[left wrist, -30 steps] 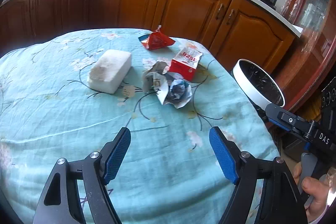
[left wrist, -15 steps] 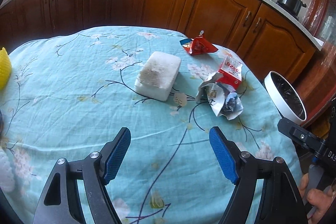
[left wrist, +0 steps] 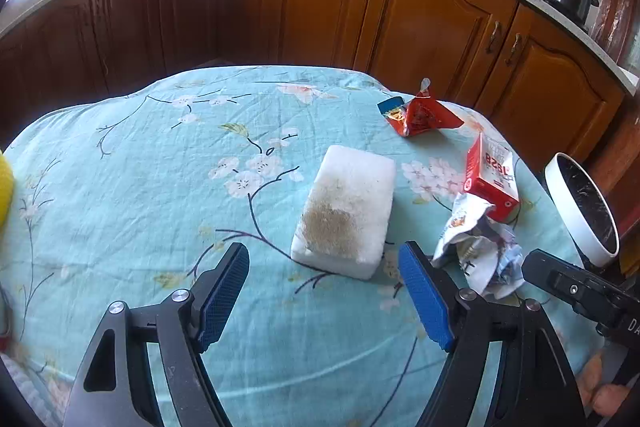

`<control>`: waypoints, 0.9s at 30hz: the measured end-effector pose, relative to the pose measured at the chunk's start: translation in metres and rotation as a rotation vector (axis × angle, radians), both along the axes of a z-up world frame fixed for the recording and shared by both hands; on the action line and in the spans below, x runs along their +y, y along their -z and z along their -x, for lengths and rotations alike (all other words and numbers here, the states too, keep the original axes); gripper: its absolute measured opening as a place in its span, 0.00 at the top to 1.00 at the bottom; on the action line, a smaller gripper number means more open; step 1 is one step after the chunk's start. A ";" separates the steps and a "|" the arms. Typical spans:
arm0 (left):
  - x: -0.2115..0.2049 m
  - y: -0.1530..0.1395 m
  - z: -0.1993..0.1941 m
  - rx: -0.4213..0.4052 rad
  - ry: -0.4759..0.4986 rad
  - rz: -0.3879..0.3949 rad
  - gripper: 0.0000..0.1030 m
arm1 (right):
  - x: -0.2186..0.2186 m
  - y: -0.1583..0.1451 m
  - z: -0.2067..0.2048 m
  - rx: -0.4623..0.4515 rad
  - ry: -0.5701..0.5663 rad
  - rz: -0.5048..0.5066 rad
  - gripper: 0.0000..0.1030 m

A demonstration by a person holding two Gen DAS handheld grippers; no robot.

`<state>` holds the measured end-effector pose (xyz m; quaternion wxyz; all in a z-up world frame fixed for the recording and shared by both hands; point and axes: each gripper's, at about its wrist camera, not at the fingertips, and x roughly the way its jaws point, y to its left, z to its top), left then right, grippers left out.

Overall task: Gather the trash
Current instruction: 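Grasp the white foam block with the left gripper while the right gripper grasps crumpled paper, then carry the foam block and crumpled paper in both grippers over the bin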

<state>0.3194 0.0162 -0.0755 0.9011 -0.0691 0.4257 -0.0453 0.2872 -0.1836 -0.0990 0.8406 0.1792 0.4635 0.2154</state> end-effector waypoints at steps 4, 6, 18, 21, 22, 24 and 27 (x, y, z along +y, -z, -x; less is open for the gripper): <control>-0.006 0.014 -0.022 0.027 0.023 -0.016 0.31 | 0.007 0.014 -0.014 0.048 -0.010 -0.027 0.51; -0.010 0.018 -0.027 0.039 0.048 -0.009 0.46 | 0.007 0.016 -0.014 0.055 -0.014 -0.037 0.70; -0.026 -0.003 0.019 -0.039 0.067 0.004 0.54 | -0.028 -0.007 0.016 -0.030 0.025 -0.021 0.97; -0.029 -0.010 0.035 -0.044 0.071 0.038 0.54 | -0.036 -0.013 0.025 -0.054 0.028 -0.011 0.97; -0.030 -0.013 0.040 -0.046 0.077 0.045 0.54 | -0.039 -0.016 0.029 -0.060 0.028 -0.010 0.97; -0.036 -0.020 0.050 -0.057 0.095 0.050 0.54 | -0.047 -0.021 0.035 -0.069 0.038 -0.009 0.97; -0.047 -0.029 0.062 -0.070 0.128 0.065 0.54 | -0.060 -0.027 0.041 -0.080 0.062 -0.005 0.97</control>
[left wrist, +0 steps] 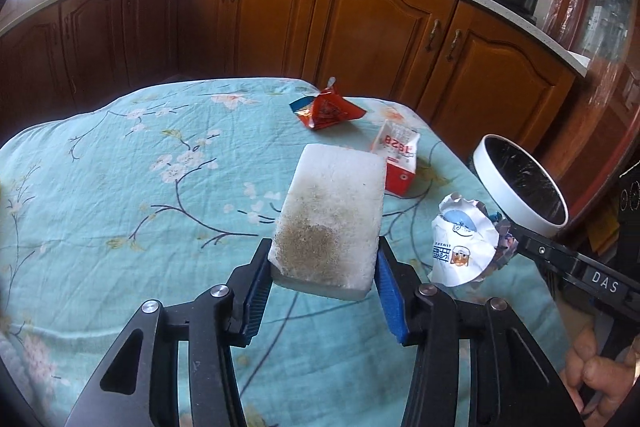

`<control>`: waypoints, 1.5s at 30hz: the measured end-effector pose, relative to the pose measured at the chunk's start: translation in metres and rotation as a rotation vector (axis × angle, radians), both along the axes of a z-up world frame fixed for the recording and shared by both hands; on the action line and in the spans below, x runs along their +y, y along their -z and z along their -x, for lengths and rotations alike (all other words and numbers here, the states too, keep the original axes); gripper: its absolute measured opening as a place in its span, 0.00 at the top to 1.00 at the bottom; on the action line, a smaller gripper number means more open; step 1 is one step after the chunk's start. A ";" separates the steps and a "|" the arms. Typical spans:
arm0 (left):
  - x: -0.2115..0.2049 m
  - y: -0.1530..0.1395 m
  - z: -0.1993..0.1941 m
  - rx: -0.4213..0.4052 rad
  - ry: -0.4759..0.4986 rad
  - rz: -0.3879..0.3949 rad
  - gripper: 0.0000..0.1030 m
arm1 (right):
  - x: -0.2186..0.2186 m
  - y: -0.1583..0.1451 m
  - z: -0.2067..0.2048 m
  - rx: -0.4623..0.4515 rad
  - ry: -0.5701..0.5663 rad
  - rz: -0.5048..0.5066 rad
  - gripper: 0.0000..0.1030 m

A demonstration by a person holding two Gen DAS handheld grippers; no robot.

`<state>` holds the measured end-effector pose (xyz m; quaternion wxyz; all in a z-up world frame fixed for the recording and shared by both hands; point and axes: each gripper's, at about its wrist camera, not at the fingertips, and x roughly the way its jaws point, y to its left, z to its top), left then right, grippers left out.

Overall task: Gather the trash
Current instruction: 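Carry the foam block and crumpled paper in both grippers over the bin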

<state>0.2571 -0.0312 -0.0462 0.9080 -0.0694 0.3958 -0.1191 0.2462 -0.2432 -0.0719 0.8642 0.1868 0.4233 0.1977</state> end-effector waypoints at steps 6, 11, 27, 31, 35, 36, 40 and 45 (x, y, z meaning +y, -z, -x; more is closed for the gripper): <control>-0.029 -0.009 0.013 -0.009 0.078 0.007 0.54 | -0.028 -0.008 0.015 -0.015 0.053 0.009 0.97; -0.054 -0.011 0.017 -0.005 0.127 -0.007 0.54 | -0.053 -0.011 0.025 -0.018 0.098 0.015 0.97; -0.107 -0.018 0.013 -0.014 0.215 -0.042 0.54 | -0.120 -0.024 0.044 -0.057 0.221 0.026 0.97; -0.118 -0.018 0.009 -0.018 0.233 -0.047 0.54 | -0.132 -0.024 0.045 -0.058 0.245 0.024 0.97; -0.130 -0.019 0.004 -0.019 0.249 -0.047 0.54 | -0.143 -0.023 0.047 -0.059 0.263 0.024 0.97; -0.132 -0.019 0.003 -0.019 0.253 -0.047 0.54 | -0.145 -0.023 0.047 -0.058 0.267 0.023 0.97; -0.142 -0.020 -0.002 -0.021 0.266 -0.046 0.54 | -0.152 -0.022 0.046 -0.056 0.283 0.027 0.97; -0.152 -0.020 -0.008 -0.021 0.282 -0.048 0.54 | -0.162 -0.020 0.043 -0.049 0.302 0.028 0.97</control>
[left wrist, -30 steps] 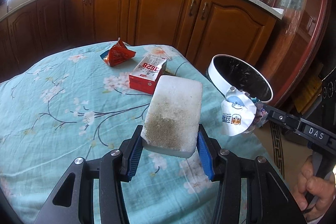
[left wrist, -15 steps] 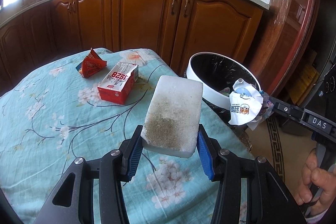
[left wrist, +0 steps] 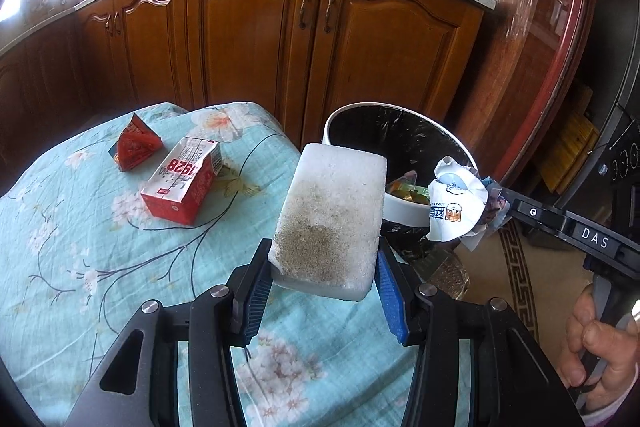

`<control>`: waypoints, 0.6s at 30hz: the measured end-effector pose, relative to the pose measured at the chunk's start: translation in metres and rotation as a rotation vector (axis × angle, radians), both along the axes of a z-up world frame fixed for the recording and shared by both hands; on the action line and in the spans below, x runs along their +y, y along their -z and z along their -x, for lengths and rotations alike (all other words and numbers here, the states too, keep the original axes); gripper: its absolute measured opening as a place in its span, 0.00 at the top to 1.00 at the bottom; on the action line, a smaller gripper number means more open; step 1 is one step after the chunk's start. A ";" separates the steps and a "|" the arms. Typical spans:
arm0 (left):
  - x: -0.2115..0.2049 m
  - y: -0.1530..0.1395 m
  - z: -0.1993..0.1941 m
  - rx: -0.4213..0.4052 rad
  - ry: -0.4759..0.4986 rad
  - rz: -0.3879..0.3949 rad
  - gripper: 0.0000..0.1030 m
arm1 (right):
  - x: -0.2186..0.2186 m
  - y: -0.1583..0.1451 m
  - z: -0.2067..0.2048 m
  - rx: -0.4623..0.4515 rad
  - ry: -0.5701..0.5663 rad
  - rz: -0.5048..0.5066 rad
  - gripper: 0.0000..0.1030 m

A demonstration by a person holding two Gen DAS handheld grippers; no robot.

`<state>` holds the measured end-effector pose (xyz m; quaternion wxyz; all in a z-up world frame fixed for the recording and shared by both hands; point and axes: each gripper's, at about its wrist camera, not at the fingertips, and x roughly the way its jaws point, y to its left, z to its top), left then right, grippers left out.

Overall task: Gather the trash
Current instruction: 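Carry the foam block and crumpled paper in both grippers over the bin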

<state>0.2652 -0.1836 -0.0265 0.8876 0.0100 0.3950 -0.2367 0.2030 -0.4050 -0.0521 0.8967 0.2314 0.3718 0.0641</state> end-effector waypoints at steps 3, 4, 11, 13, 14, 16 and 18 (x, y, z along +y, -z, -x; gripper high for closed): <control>-0.006 -0.001 -0.003 -0.001 0.008 -0.003 0.54 | -0.006 0.000 -0.003 0.002 0.013 -0.001 0.97; -0.008 -0.001 -0.005 0.000 0.012 -0.003 0.54 | -0.007 0.000 -0.003 0.001 0.018 0.003 0.97; -0.026 -0.002 -0.020 -0.004 0.031 -0.012 0.54 | -0.015 -0.004 -0.015 -0.011 0.030 0.031 0.97; -0.032 -0.002 -0.026 -0.005 0.036 -0.016 0.54 | -0.018 -0.005 -0.020 -0.015 0.035 0.040 0.97; -0.036 -0.002 -0.030 -0.007 0.037 -0.021 0.54 | -0.020 -0.006 -0.023 -0.016 0.041 0.044 0.97; -0.044 -0.002 -0.036 -0.009 0.047 -0.035 0.54 | -0.024 -0.007 -0.029 -0.017 0.051 0.052 0.97; -0.052 -0.002 -0.044 -0.014 0.054 -0.051 0.54 | -0.027 -0.008 -0.036 -0.016 0.059 0.064 0.97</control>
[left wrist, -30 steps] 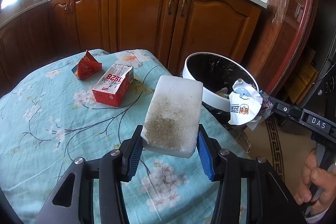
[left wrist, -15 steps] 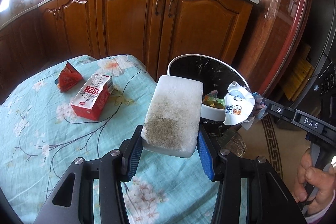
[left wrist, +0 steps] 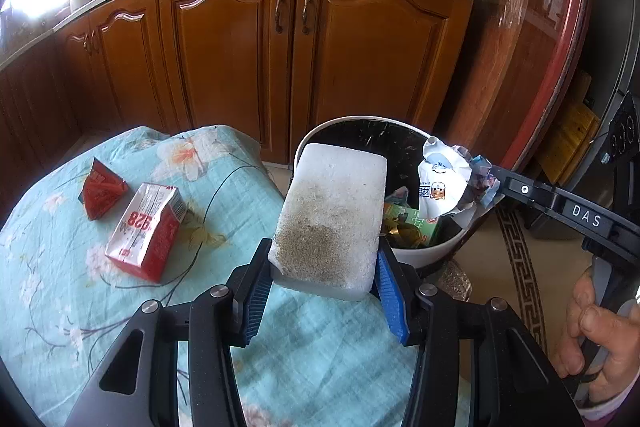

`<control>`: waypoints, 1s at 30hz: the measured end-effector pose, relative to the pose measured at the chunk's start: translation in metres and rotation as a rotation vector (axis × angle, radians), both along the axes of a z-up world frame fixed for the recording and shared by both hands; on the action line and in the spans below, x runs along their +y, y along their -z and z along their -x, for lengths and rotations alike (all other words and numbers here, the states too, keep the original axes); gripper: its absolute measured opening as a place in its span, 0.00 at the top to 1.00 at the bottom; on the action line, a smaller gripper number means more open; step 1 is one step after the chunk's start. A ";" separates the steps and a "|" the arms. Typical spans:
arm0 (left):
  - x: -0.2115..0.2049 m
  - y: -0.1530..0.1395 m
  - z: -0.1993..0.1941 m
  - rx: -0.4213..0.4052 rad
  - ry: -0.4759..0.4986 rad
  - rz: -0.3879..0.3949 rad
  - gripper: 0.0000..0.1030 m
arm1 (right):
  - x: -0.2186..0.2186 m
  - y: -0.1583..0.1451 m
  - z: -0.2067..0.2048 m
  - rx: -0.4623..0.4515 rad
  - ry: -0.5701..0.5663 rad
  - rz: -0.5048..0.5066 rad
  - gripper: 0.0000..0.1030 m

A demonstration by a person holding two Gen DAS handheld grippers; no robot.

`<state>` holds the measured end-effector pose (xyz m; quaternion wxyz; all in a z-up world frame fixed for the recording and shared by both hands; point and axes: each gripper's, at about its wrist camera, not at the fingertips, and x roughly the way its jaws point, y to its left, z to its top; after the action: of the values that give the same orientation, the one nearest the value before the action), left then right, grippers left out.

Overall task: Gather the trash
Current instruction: 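Carry the foam block and crumpled paper in both grippers over the bin, then open both grippers to drop the foam block and paper into the bin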

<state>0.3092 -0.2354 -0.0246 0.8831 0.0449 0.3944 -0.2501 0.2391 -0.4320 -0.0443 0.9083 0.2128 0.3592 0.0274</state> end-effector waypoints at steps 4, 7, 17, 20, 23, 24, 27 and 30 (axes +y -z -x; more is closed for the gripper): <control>-0.014 0.002 -0.015 -0.008 0.011 -0.020 0.54 | -0.006 0.000 -0.012 0.006 0.015 0.023 0.97; -0.024 0.005 -0.025 -0.011 0.007 -0.032 0.54 | -0.009 0.003 -0.019 0.018 0.023 0.041 0.97; -0.058 0.014 -0.053 -0.002 0.035 -0.074 0.53 | -0.017 0.015 -0.041 0.064 0.042 0.073 0.97; -0.065 0.015 -0.060 0.002 0.039 -0.076 0.53 | -0.020 0.016 -0.050 0.077 0.043 0.078 0.97; -0.069 0.018 -0.064 0.003 0.042 -0.073 0.53 | -0.023 0.017 -0.056 0.082 0.044 0.084 0.97; -0.070 0.019 -0.065 0.007 0.044 -0.072 0.53 | -0.023 0.018 -0.058 0.084 0.045 0.086 0.97; -0.072 0.023 -0.069 0.014 0.048 -0.071 0.52 | -0.025 0.019 -0.062 0.090 0.043 0.092 0.97; -0.074 0.026 -0.073 0.026 0.053 -0.068 0.51 | -0.027 0.021 -0.065 0.096 0.044 0.097 0.96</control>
<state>0.3819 -0.3094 -0.0503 0.8691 0.0818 0.4126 -0.2603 0.3044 -0.4591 -0.0655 0.8997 0.1775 0.3984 -0.0201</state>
